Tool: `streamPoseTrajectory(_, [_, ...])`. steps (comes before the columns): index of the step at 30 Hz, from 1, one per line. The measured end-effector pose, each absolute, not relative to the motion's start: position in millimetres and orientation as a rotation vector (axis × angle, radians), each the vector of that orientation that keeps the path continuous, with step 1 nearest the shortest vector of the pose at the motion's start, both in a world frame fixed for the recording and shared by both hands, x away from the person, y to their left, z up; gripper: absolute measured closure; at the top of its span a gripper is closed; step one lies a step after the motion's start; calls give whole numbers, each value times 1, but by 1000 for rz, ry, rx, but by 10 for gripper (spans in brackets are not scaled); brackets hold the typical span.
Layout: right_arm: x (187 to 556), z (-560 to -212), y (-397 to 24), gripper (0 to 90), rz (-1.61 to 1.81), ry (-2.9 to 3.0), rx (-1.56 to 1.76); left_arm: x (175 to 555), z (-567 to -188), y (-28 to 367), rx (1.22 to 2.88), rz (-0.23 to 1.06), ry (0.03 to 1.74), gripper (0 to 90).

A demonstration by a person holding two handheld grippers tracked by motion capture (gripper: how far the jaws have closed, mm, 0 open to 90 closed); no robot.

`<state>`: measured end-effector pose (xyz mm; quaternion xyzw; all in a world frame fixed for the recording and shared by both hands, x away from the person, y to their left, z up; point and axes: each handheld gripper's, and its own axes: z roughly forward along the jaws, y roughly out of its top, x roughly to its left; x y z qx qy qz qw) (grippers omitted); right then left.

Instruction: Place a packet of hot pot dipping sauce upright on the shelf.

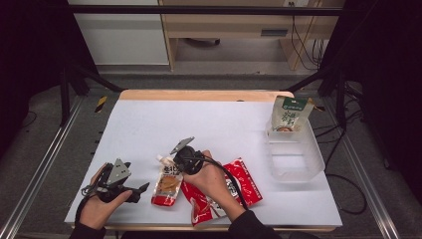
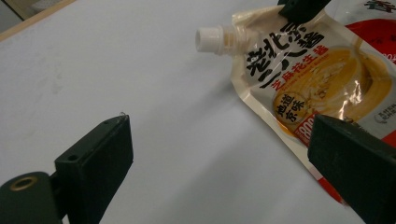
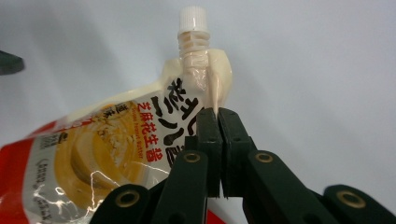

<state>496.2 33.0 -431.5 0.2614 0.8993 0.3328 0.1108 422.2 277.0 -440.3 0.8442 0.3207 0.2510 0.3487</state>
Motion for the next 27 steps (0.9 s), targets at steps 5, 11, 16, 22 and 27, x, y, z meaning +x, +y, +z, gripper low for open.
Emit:
streamPoseTrajectory(5, [492, -410, 36, 894, 1060, 2613, 716, 421, -438, 278, 2155, 644, 838, 70])
streamPoseTrajectory(11, [486, -390, 41, 896, 1104, 2597, 656, 419, -433, 284, 2104, 636, 846, 75])
streamPoseTrajectory(16, [479, -367, 48, 898, 1154, 2581, 583, 418, -430, 291, 2057, 637, 864, 80])
streamPoseTrajectory(22, [482, -356, 53, 899, 1190, 2583, 558, 419, -428, 294, 2031, 632, 880, 81])
streamPoseTrajectory(27, [496, -342, 49, 900, 1231, 2542, 598, 419, -428, 291, 2038, 630, 872, 82])
